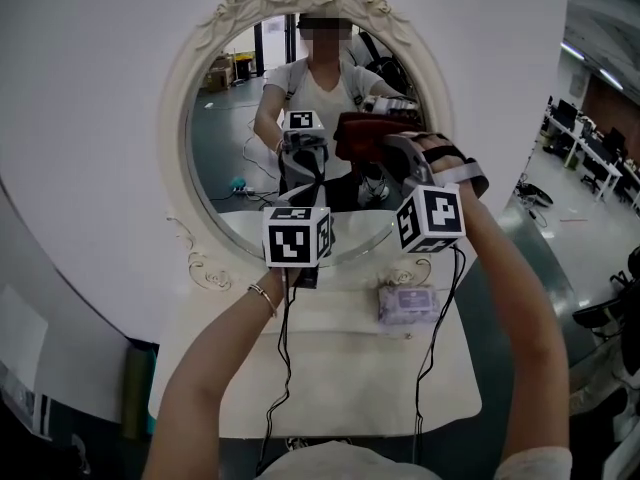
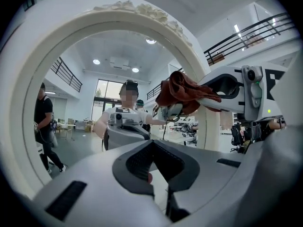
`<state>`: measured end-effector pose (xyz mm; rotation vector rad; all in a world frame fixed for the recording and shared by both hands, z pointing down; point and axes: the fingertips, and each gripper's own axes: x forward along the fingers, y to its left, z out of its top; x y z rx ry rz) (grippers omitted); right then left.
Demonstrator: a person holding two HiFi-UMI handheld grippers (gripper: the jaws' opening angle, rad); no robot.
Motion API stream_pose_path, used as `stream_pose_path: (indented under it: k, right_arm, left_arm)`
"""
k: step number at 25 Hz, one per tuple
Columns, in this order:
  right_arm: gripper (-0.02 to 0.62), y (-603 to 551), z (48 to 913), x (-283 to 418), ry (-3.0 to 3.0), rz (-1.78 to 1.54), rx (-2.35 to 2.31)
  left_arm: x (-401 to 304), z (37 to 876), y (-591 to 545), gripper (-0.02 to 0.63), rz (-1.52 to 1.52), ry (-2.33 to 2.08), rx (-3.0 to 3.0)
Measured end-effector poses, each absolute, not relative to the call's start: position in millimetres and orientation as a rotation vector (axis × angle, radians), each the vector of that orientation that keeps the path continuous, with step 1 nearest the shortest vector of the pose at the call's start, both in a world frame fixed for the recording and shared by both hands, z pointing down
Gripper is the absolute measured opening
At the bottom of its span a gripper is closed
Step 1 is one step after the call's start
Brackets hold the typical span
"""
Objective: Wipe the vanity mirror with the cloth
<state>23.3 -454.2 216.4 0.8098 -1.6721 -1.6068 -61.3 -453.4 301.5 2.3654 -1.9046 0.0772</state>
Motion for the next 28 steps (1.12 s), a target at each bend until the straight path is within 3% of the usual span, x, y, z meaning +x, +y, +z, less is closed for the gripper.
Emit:
stream_pose_path:
  k: [28]
  right_arm:
    - [0.063, -451, 357, 28, -1.865, -1.38, 0.722]
  left_arm:
    - [-43, 439, -438, 0.003, 0.26, -1.794, 2.239]
